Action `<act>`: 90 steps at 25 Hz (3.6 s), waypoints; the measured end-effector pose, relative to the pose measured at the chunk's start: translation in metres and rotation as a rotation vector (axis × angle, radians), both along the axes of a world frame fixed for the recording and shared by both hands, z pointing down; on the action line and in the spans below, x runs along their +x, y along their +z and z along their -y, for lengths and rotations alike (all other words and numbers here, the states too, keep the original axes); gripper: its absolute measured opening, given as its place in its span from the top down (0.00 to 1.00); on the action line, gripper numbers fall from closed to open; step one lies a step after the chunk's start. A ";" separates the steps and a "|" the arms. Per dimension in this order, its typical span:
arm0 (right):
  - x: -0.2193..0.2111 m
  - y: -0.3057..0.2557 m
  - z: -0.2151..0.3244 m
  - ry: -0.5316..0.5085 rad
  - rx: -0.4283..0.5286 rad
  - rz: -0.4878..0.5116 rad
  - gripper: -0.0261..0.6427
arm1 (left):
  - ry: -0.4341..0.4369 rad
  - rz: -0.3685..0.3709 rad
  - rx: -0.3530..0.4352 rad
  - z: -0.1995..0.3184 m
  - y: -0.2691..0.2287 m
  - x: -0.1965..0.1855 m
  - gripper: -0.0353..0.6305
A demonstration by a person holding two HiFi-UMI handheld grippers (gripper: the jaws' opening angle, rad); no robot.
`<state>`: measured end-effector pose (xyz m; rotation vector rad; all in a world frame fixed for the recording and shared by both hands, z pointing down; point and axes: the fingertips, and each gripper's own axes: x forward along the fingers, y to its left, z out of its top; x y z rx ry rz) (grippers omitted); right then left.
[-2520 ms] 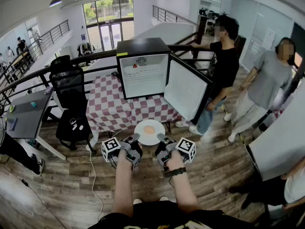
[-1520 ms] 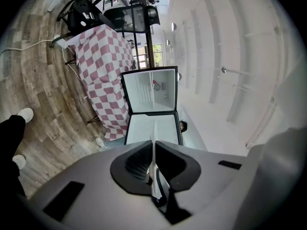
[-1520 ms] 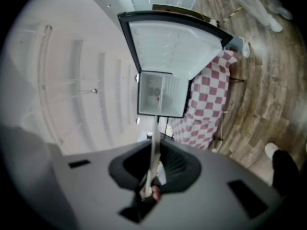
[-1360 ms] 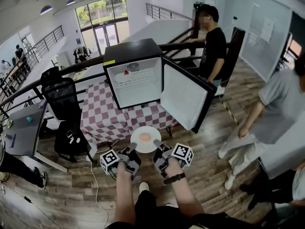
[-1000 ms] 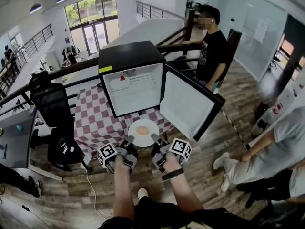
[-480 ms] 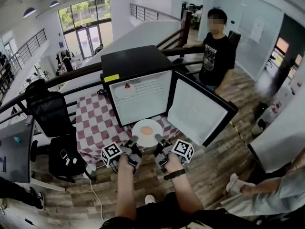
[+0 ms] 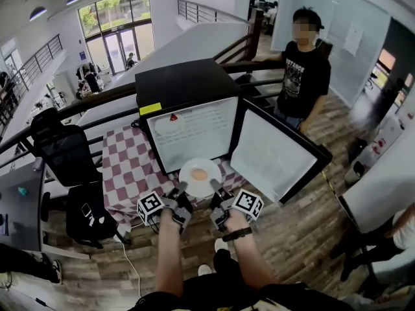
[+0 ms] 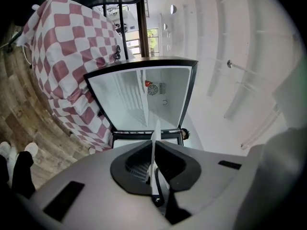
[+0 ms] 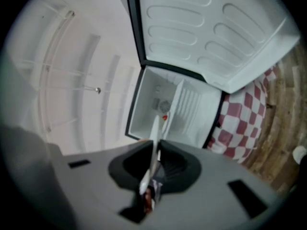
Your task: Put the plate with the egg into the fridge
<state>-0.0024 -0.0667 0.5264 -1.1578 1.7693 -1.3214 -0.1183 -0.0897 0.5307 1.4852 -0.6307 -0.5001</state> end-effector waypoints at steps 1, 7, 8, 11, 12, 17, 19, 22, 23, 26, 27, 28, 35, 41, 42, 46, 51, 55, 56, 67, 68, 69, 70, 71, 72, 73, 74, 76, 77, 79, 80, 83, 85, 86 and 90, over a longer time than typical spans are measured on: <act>0.001 -0.001 0.008 0.000 0.001 0.010 0.90 | -0.006 -0.008 0.007 0.008 -0.002 0.001 0.89; 0.022 -0.002 0.053 -0.006 -0.026 0.036 0.90 | -0.040 -0.014 -0.011 0.050 -0.003 0.022 0.90; 0.026 -0.002 0.061 -0.006 -0.018 0.044 0.90 | -0.057 -0.018 -0.017 0.058 -0.001 0.024 0.90; 0.038 -0.010 0.080 -0.006 0.000 0.051 0.90 | -0.096 -0.046 -0.025 0.075 -0.001 0.036 0.90; 0.042 -0.013 0.084 -0.010 -0.002 0.046 0.90 | -0.095 -0.052 -0.021 0.077 -0.002 0.041 0.90; 0.053 -0.009 0.099 -0.052 -0.021 0.049 0.90 | -0.102 -0.033 -0.002 0.092 0.000 0.051 0.90; 0.053 0.002 0.106 -0.064 -0.028 0.054 0.90 | -0.118 -0.024 -0.008 0.097 0.007 0.053 0.90; 0.052 0.013 0.115 -0.095 -0.045 0.066 0.90 | -0.146 -0.028 -0.020 0.101 0.020 0.051 0.90; 0.051 0.017 0.116 -0.107 -0.049 0.068 0.90 | -0.154 -0.028 -0.021 0.100 0.024 0.050 0.90; 0.047 0.029 0.119 -0.138 -0.065 0.081 0.90 | -0.181 -0.011 -0.021 0.098 0.036 0.044 0.90; 0.045 0.033 0.120 -0.149 -0.074 0.087 0.90 | -0.192 -0.005 -0.026 0.097 0.038 0.041 0.90; 0.042 0.038 0.120 -0.161 -0.083 0.092 0.90 | -0.202 -0.003 -0.033 0.096 0.041 0.039 0.90; 0.025 0.084 0.120 -0.216 -0.170 0.094 0.90 | -0.233 0.065 -0.087 0.093 0.081 0.023 0.90; 0.025 0.119 0.124 -0.215 -0.227 0.109 0.90 | -0.191 0.137 -0.102 0.099 0.104 0.025 0.90; 0.025 0.123 0.124 -0.212 -0.234 0.101 0.90 | -0.187 0.147 -0.101 0.099 0.107 0.025 0.90; 0.020 0.136 0.129 -0.203 -0.259 0.120 0.90 | -0.188 0.153 -0.140 0.105 0.121 0.020 0.90; 0.018 0.151 0.138 -0.190 -0.273 0.094 0.90 | -0.173 0.156 -0.170 0.114 0.137 0.018 0.90; 0.019 0.160 0.149 -0.174 -0.287 0.083 0.90 | -0.164 0.162 -0.176 0.126 0.147 0.020 0.90; 0.019 0.163 0.151 -0.172 -0.292 0.080 0.90 | -0.164 0.164 -0.181 0.128 0.150 0.020 0.90; 0.026 0.185 0.171 -0.137 -0.302 -0.022 0.90 | -0.107 0.239 -0.102 0.152 0.165 0.031 0.90; 0.027 0.189 0.172 -0.132 -0.308 -0.022 0.90 | -0.102 0.255 -0.090 0.154 0.167 0.032 0.90; 0.027 0.192 0.173 -0.128 -0.314 -0.022 0.90 | -0.096 0.277 -0.074 0.156 0.169 0.032 0.89; 0.027 0.195 0.174 -0.125 -0.320 -0.024 0.90 | -0.091 0.304 -0.059 0.157 0.172 0.032 0.89; 0.027 0.198 0.176 -0.125 -0.326 -0.031 0.90 | -0.084 0.333 -0.046 0.159 0.175 0.033 0.89; 0.027 0.201 0.177 -0.127 -0.330 -0.043 0.90 | -0.077 0.362 -0.038 0.161 0.178 0.033 0.89; 0.028 0.204 0.179 -0.131 -0.333 -0.060 0.90 | -0.067 0.390 -0.031 0.162 0.181 0.034 0.89; 0.028 0.206 0.181 -0.135 -0.336 -0.078 0.90 | -0.055 0.418 -0.026 0.163 0.184 0.035 0.89; 0.029 0.211 0.184 -0.139 -0.341 -0.105 0.90 | -0.035 0.468 -0.015 0.167 0.190 0.036 0.89; 0.029 0.212 0.186 -0.139 -0.342 -0.114 0.90 | -0.027 0.490 -0.011 0.168 0.192 0.036 0.88; 0.029 0.215 0.191 -0.139 -0.343 -0.125 0.90 | -0.009 0.538 -0.005 0.173 0.196 0.036 0.88; 0.028 0.217 0.193 -0.140 -0.346 -0.130 0.90 | 0.001 0.561 -0.003 0.175 0.198 0.036 0.87; 0.027 0.221 0.201 -0.138 -0.353 -0.143 0.90 | 0.022 0.605 -0.003 0.183 0.204 0.035 0.86; 0.026 0.224 0.205 -0.136 -0.354 -0.154 0.90 | 0.026 0.615 -0.010 0.187 0.208 0.034 0.86; 0.026 0.225 0.208 -0.135 -0.354 -0.162 0.90 | 0.028 0.619 -0.014 0.189 0.211 0.034 0.85; 0.024 0.227 0.219 -0.135 -0.349 -0.200 0.90 | 0.029 0.641 -0.031 0.198 0.220 0.031 0.84</act>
